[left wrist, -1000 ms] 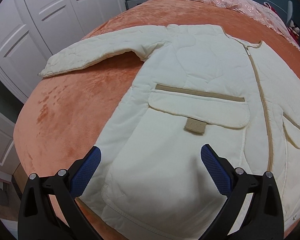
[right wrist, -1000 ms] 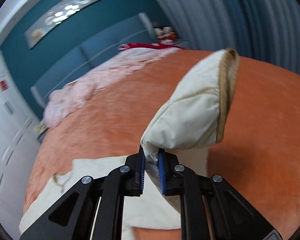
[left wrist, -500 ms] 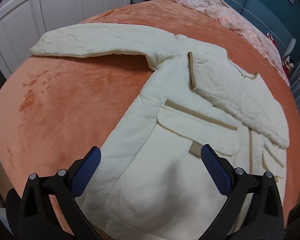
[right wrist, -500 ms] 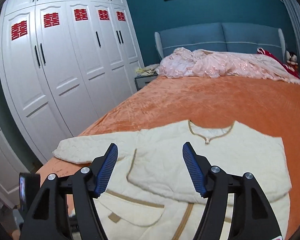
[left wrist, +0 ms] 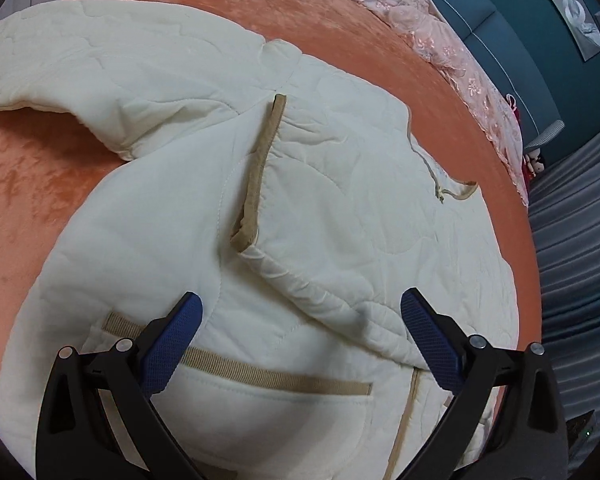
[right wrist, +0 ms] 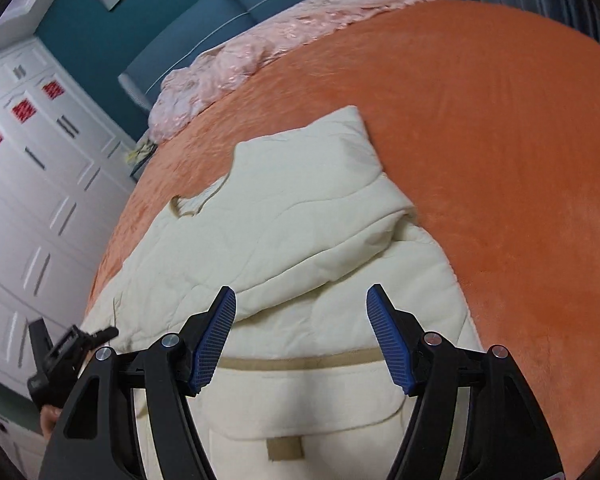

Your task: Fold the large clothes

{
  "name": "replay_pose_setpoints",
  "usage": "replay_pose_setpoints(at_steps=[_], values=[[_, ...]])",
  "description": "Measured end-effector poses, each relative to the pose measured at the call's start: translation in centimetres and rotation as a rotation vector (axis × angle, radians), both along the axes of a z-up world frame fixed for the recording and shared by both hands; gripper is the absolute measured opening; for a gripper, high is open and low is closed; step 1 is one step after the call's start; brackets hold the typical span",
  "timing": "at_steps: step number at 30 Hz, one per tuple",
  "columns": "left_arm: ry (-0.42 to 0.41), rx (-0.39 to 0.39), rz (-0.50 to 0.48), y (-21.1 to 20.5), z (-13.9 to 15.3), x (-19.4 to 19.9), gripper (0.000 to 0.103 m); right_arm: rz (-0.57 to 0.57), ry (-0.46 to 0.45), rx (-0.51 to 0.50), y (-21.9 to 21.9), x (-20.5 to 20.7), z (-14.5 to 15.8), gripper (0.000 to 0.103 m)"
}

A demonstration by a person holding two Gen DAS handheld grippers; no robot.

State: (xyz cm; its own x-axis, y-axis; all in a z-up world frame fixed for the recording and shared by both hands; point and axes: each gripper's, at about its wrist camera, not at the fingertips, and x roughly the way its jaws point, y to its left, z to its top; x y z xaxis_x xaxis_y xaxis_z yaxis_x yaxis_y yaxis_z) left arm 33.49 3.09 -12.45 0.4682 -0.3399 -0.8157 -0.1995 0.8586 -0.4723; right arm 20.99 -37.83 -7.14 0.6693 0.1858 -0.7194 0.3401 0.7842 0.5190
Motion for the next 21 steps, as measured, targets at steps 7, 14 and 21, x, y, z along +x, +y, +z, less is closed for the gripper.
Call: replay_pose_setpoints(at_steps=[7, 14, 21], values=[[-0.052, 0.004, -0.055, 0.2, 1.3, 1.7, 0.007, -0.121, 0.047, 0.198, -4.5, 4.7, -4.3, 0.027], [-0.185, 0.138, -0.106, -0.5, 3.9, 0.7, 0.006, -0.040, -0.110, -0.106, -2.0, 3.8, 1.2, 0.010], [-0.141, 0.242, -0.123, -1.2, -1.2, -0.3, 0.007, -0.038, 0.059, -0.125, -1.6, 5.1, -4.6, 0.009]])
